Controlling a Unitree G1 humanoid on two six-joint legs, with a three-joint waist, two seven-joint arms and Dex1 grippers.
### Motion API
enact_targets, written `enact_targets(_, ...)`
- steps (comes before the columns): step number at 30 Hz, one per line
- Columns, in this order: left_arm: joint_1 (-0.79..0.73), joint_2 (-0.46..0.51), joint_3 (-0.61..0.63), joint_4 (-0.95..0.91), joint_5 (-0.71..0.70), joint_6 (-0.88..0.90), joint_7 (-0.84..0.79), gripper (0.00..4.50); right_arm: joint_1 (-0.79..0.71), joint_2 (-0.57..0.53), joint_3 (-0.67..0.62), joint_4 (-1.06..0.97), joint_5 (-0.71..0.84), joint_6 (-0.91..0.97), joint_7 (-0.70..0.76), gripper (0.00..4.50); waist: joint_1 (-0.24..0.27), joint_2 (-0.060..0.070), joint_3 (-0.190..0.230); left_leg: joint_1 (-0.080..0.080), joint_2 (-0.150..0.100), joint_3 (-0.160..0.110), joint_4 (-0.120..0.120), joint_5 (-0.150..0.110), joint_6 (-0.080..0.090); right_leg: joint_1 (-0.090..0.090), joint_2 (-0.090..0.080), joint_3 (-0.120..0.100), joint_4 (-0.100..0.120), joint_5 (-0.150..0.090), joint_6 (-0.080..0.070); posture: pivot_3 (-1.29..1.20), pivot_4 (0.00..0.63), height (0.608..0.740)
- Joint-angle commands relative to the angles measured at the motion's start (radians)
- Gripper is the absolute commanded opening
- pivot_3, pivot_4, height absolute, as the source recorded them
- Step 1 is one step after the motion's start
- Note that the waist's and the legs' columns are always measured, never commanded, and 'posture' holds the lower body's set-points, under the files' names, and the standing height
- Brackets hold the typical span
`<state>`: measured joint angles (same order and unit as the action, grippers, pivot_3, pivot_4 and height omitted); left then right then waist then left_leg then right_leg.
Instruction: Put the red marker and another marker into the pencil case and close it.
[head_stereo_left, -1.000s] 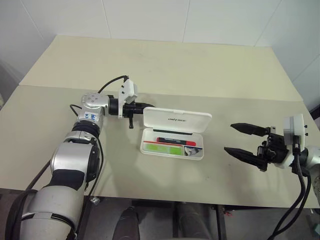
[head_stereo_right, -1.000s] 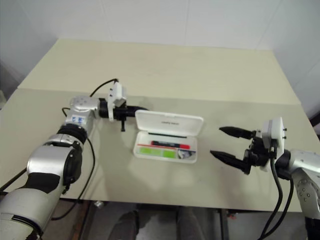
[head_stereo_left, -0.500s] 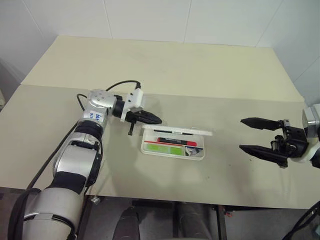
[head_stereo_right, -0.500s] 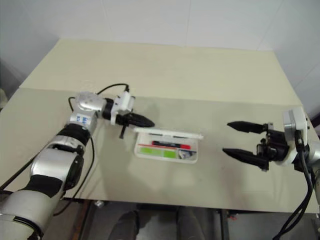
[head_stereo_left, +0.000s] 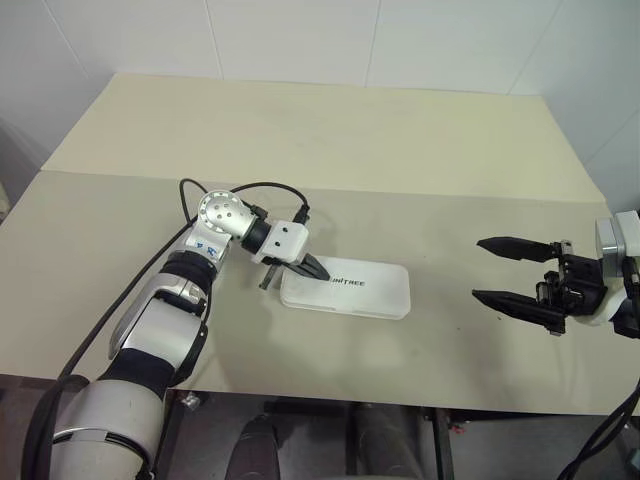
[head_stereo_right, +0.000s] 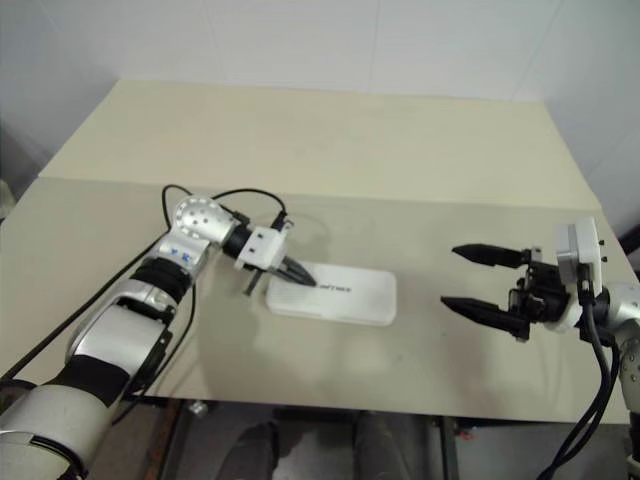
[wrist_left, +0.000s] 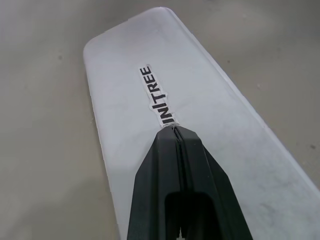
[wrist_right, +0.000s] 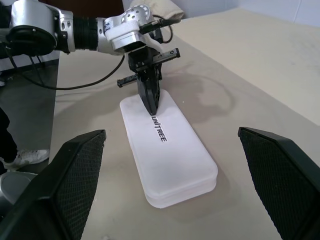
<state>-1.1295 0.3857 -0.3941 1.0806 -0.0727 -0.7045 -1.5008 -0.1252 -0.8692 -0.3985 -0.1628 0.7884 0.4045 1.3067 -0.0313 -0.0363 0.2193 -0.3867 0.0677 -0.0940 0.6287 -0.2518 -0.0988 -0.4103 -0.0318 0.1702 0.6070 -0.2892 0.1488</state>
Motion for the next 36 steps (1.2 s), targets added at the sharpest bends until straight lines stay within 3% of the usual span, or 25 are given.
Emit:
enact_targets(1,0.013,-0.026,-0.012,0.049,0.066,-0.056,-0.042,0.04,0.012,0.008,-0.024,-0.035,0.007,-0.017,-0.009,4.50,0.000,0.000,0.000,0.000,0.000,0.000,0.001,0.000,0.000,0.001,0.000,0.000,0.000,0.000,0.000,0.00,0.150,0.740)
enact_targets(7,0.013,-0.058,0.111,0.041,-0.034,-0.024,-0.062,0.04,0.025,0.011,-0.028,-0.046,0.009,-0.025,-0.016,4.50,0.000,0.000,0.000,0.000,0.000,0.000,0.001,0.000,0.000,0.000,0.000,0.001,0.000,0.000,0.000,0.00,0.150,0.740)
enact_targets(16,0.073,-0.036,0.328,-0.073,-0.202,0.190,-0.012,0.04,-0.010,0.006,-0.006,-0.017,-0.004,-0.030,-0.009,4.50,-0.001,0.000,0.000,0.000,0.000,-0.001,-0.001,0.000,0.000,-0.001,0.000,0.000,0.003,0.004,0.010,0.00,0.150,0.740)
enact_targets(26,0.288,0.087,0.450,-0.465,-0.373,0.519,-0.039,3.24,-0.095,-0.007,0.014,0.078,-0.042,-0.050,0.026,4.50,-0.003,0.001,0.001,0.000,0.000,-0.001,-0.002,0.000,0.000,-0.001,0.000,0.000,0.005,0.006,0.015,0.00,0.150,0.740)
enact_targets(30,0.314,0.149,0.471,-0.497,-0.373,0.555,-0.023,4.49,-0.131,-0.007,0.031,0.094,-0.051,-0.048,0.022,4.50,-0.003,0.001,0.001,0.000,0.000,-0.001,-0.001,0.000,0.000,-0.002,0.000,-0.001,0.005,0.006,0.014,0.00,0.150,0.740)
enact_targets(36,0.317,0.150,0.489,-0.495,-0.372,0.561,0.008,4.49,-0.083,-0.001,0.015,0.048,-0.036,-0.026,0.021,4.50,0.004,0.001,0.001,0.000,0.000,-0.001,0.000,0.000,0.000,-0.001,0.000,-0.001,0.004,0.000,0.003,0.00,0.150,0.740)
